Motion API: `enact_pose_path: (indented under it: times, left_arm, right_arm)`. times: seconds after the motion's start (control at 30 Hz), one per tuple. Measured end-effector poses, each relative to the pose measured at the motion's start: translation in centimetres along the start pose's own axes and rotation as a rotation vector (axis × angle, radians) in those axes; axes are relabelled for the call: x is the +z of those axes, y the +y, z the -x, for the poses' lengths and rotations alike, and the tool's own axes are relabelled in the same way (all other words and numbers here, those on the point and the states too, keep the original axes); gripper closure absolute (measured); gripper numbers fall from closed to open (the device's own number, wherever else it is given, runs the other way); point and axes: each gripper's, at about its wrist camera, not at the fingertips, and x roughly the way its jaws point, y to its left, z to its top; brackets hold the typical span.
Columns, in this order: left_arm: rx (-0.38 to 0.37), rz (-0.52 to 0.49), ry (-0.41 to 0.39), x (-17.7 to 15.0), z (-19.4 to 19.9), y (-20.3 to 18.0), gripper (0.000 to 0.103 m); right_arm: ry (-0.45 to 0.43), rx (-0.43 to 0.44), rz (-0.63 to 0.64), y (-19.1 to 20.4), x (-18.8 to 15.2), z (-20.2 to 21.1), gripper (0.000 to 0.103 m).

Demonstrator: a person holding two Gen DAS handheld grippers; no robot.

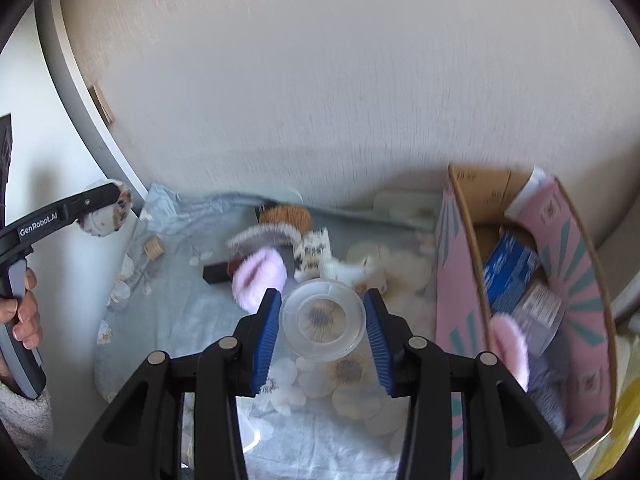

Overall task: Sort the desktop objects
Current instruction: 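Carry bun plush and tape roll over the cardboard box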

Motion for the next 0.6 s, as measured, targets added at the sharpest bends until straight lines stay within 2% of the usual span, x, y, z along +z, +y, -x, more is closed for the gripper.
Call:
enact_pose_path:
  times: [0.23,0.6]
  left_arm:
    - [-0.091,-0.093,-0.036,3.6,-0.2,-6.6,0.072]
    - [-0.288,-0.174,0.015,7.4,-3.3,-17.8,0.072]
  right_arm:
    - [-0.03,-0.009,-0.004,-2.9,2.0,2.0,0.064]
    - [-0.029,-0.086,-0.05,-9.4,2.7,4.8,0.064]
